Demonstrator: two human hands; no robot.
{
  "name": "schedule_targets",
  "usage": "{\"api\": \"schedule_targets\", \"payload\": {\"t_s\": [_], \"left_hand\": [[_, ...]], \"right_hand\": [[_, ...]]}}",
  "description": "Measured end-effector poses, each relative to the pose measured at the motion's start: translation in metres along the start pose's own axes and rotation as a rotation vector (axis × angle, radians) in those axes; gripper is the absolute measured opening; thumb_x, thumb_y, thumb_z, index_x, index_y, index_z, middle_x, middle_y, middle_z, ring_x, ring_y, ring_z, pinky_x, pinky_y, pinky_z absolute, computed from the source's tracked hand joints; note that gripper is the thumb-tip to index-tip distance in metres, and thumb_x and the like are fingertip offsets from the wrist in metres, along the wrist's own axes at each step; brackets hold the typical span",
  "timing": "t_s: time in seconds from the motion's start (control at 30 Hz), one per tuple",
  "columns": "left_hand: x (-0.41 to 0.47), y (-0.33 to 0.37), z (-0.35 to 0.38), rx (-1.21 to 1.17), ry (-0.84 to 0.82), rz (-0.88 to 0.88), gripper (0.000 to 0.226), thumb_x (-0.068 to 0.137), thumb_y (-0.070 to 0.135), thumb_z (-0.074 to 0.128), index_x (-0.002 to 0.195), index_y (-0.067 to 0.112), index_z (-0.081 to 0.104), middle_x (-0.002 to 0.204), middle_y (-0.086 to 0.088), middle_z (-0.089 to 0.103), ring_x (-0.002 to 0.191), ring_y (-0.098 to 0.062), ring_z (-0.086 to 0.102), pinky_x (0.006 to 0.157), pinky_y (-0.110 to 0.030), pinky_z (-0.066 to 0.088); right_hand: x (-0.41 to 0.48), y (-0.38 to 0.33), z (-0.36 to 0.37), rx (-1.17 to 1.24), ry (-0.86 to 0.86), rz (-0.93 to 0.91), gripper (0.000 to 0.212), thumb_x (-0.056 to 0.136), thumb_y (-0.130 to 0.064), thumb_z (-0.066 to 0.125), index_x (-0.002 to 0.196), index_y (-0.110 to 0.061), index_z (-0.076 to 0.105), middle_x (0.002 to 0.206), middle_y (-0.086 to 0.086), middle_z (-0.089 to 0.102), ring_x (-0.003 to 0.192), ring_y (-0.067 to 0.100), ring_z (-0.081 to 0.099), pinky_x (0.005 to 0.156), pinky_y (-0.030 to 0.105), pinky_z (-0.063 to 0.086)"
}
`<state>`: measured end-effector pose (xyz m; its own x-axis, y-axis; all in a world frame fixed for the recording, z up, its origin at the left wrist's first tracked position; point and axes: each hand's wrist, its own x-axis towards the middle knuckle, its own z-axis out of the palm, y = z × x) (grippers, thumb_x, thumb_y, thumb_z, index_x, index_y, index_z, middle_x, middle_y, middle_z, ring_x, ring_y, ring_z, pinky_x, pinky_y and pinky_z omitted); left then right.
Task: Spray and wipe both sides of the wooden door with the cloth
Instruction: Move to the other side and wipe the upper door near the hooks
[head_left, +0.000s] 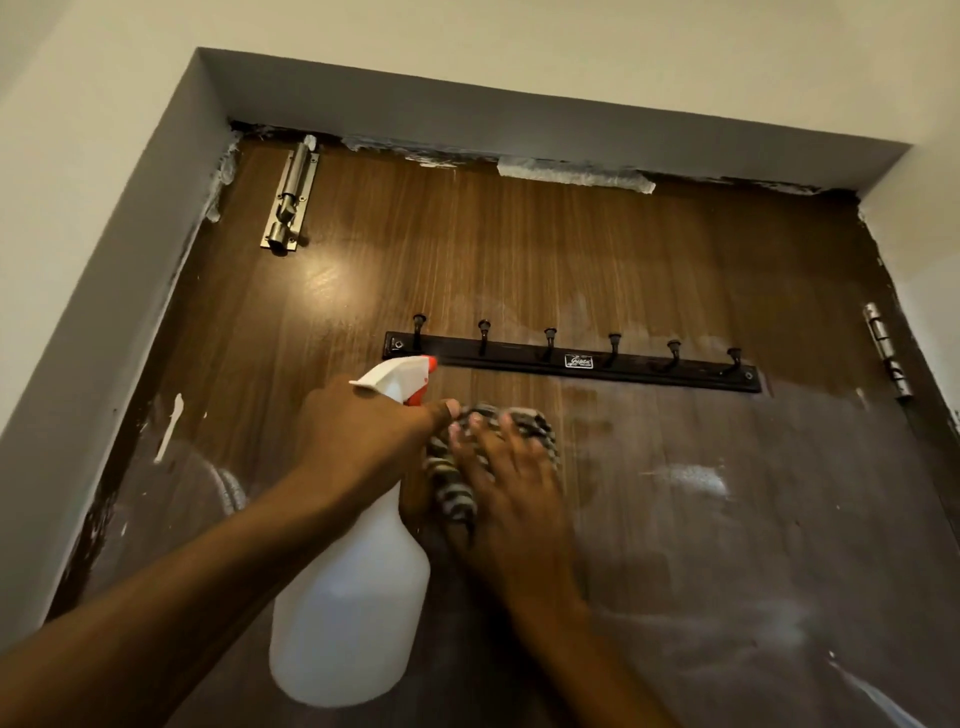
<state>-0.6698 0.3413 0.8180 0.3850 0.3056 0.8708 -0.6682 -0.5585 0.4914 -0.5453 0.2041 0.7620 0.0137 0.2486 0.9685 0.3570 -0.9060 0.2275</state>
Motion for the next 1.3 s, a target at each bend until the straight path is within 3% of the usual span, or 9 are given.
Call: {"api": "schedule_targets", "payload": {"t_s": [0.23,0.37,0.5,0.63,0.83,0.97,1.1,1.2,1.3], "left_hand": [[-0.007,0.010,0.024,-0.035,-0.148,-0.043,0.067,0.074,0.049,0.068,0.126,0.011,0.050,0.108,-0.007,0.062,0.089,-0.021,0.061,0.067,-0.027,0.046],[-0.010,0.017,0.037,-0.083,-0.173,-0.049,0.065,0.075,0.051,0.066,0.126,0.013,0.054,0.114,-0.007,0.064,0.096,-0.020,0.060,0.076,-0.030,0.049],[-0.015,0.025,0.052,-0.118,-0.174,-0.052,0.064,0.078,0.046,0.065,0.132,0.014,0.049,0.120,-0.008,0.061,0.102,-0.022,0.059,0.077,-0.029,0.046],[-0.023,0.027,0.065,-0.112,-0.175,-0.038,0.062,0.078,0.047,0.065,0.126,0.011,0.051,0.102,0.000,0.060,0.089,-0.017,0.057,0.070,-0.028,0.043],[-0.022,0.028,0.077,-0.109,-0.206,-0.045,0.070,0.076,0.050,0.065,0.132,0.013,0.047,0.114,-0.008,0.063,0.100,-0.023,0.059,0.075,-0.031,0.046],[-0.023,0.036,0.087,-0.167,-0.187,-0.039,0.067,0.077,0.043,0.068,0.133,0.014,0.046,0.107,0.002,0.053,0.094,-0.015,0.051,0.073,-0.027,0.040],[-0.028,0.043,0.101,-0.137,-0.178,-0.019,0.065,0.077,0.044,0.068,0.131,0.012,0.049,0.108,-0.002,0.060,0.080,-0.010,0.052,0.058,-0.018,0.037],[-0.030,0.044,0.115,-0.112,-0.196,-0.020,0.069,0.070,0.054,0.068,0.123,0.012,0.054,0.100,-0.003,0.066,0.084,-0.013,0.060,0.064,-0.024,0.043],[-0.039,0.044,0.126,-0.055,-0.238,-0.037,0.087,0.061,0.060,0.071,0.131,0.016,0.045,0.112,0.001,0.060,0.097,-0.017,0.057,0.079,-0.031,0.048]], "right_hand": [[0.015,0.065,-0.017,-0.056,0.060,0.496,0.075,0.093,-0.056,0.040,0.155,-0.029,0.007,0.164,0.004,0.015,0.150,0.029,0.007,0.120,0.054,0.011],[0.030,0.025,-0.006,-0.004,0.149,0.204,0.075,0.082,-0.049,0.062,0.146,-0.024,0.032,0.153,0.010,0.039,0.142,0.036,0.034,0.113,0.055,0.026],[0.024,0.057,-0.014,0.023,0.058,-0.005,0.065,0.087,-0.053,0.045,0.147,-0.028,0.035,0.157,0.003,0.033,0.147,0.026,0.023,0.117,0.051,0.019],[-0.001,0.134,-0.041,0.025,0.114,0.355,0.070,0.095,-0.051,0.045,0.151,-0.040,0.004,0.162,-0.003,0.020,0.148,0.020,0.017,0.121,0.047,0.014],[0.011,0.131,-0.043,0.071,0.153,0.726,0.071,0.094,-0.049,0.051,0.154,-0.029,0.020,0.161,0.003,0.020,0.149,0.028,0.016,0.120,0.052,0.018],[0.011,0.067,-0.022,0.110,0.135,0.200,0.065,0.089,-0.051,0.048,0.148,-0.028,0.031,0.158,0.004,0.032,0.149,0.028,0.021,0.119,0.054,0.020],[0.010,0.108,-0.029,0.048,0.009,0.036,0.068,0.089,-0.059,0.036,0.151,-0.034,0.026,0.162,-0.003,0.022,0.151,0.020,0.012,0.121,0.050,0.014],[-0.006,0.170,-0.045,-0.026,0.042,0.221,0.066,0.092,-0.061,0.037,0.152,-0.040,0.022,0.162,-0.007,0.020,0.149,0.016,0.014,0.119,0.041,0.008],[-0.037,0.233,-0.071,0.017,0.123,0.540,0.065,0.094,-0.049,0.048,0.153,-0.035,0.024,0.160,-0.003,0.026,0.146,0.021,0.024,0.119,0.048,0.022]]}}
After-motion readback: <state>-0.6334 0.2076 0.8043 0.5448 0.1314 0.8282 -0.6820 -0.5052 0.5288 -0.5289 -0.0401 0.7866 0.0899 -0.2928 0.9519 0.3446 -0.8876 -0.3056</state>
